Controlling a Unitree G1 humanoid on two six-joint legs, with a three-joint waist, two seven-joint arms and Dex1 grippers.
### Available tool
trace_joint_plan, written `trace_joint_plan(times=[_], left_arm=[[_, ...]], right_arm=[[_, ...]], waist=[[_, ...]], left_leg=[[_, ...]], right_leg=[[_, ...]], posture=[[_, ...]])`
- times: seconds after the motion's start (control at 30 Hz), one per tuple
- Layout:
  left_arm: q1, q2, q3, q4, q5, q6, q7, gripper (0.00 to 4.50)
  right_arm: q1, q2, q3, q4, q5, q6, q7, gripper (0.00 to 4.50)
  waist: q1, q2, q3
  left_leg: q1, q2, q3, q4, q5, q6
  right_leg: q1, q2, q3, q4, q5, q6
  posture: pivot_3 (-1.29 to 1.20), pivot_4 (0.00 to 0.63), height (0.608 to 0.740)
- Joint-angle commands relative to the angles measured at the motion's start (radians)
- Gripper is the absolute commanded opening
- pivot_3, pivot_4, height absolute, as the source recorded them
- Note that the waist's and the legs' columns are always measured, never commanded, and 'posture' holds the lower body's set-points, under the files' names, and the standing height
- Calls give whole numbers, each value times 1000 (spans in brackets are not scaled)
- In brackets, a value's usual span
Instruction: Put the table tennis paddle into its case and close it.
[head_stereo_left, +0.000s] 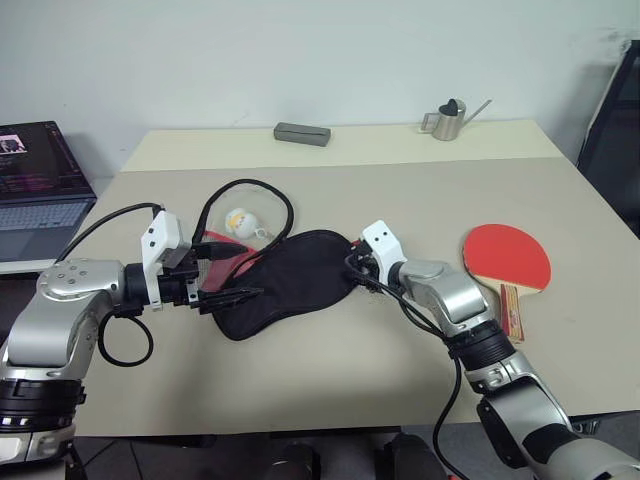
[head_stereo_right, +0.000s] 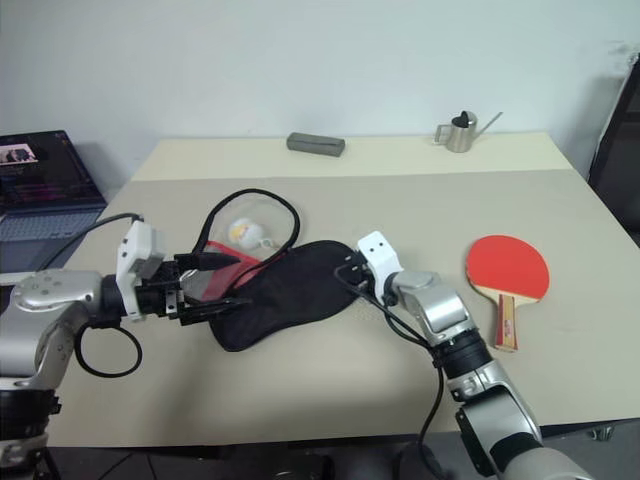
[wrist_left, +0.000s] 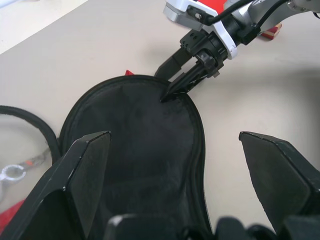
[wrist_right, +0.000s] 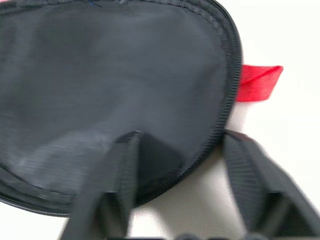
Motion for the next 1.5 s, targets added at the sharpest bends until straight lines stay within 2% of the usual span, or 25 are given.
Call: trace_joint_plan(times=[0.03, 0.13, 0.17, 0.43, 0.6, 0.8, 1.03, 1.5], left_arm=[[4, 5, 17, -17, 0, -19, 11, 4500], [15, 5, 21, -28, -5, -16, 16, 4500], [18, 6, 22, -32, -7, -15, 18, 4500], [45, 10, 20, -68, -26, 3, 16, 4500], [38, 10, 12, -76, -28, 11, 11, 4500], [34, 5, 0, -82, -28, 16, 7, 4500], [22, -2, -19, -84, -28, 19, 5, 4500], [2, -6, -42, -83, -26, 22, 1, 4500]], right_arm=[[-1, -9, 5, 1, -7, -25, 26, 1112], [-6, -46, 3, 9, -18, -40, 59, 92], [-8, -64, 4, 11, -22, -46, 76, 14], [-69, -218, 35, 108, -54, -168, 251, 14], [-145, -301, 78, 244, -115, -349, 378, 14], [-247, -334, 116, 452, -218, -619, 443, 14], [-370, -298, 139, 712, -323, -886, 422, 14], [-569, -221, 179, 1025, -512, -1103, 246, 14]], waist=[[0, 0, 0], [1, 0, 0], [2, 0, 0], [11, 0, 0], [8, 0, 0], [4, 0, 0], [1, -1, 0], [-2, -1, 0]], left_leg=[[0, 1, 0, 0, 0, 0], [0, 3, 1, 0, 0, 0], [0, 4, 1, 0, 0, 0], [0, 4, 1, 1, 0, -1], [0, 5, 2, 1, 0, -1], [0, 5, 2, 0, 0, -1], [0, 6, 3, 0, 2, -4], [0, 6, 3, 0, 3, -6]], right_leg=[[0, 1, 0, 0, 0, 0], [0, 3, 0, 0, 1, -2], [0, 4, 0, 0, 1, -2], [1, 4, -1, -1, 2, -3], [1, 4, -1, -1, 2, -3], [1, 5, 0, -1, 2, -3], [0, 5, 0, -1, 2, -3], [0, 6, 1, -1, 2, -3]], posture=[[0, 150, 740], [0, 150, 740], [0, 150, 740], [0, 150, 740], [0, 150, 740], [0, 150, 740], [0, 150, 740], [0, 150, 740]])
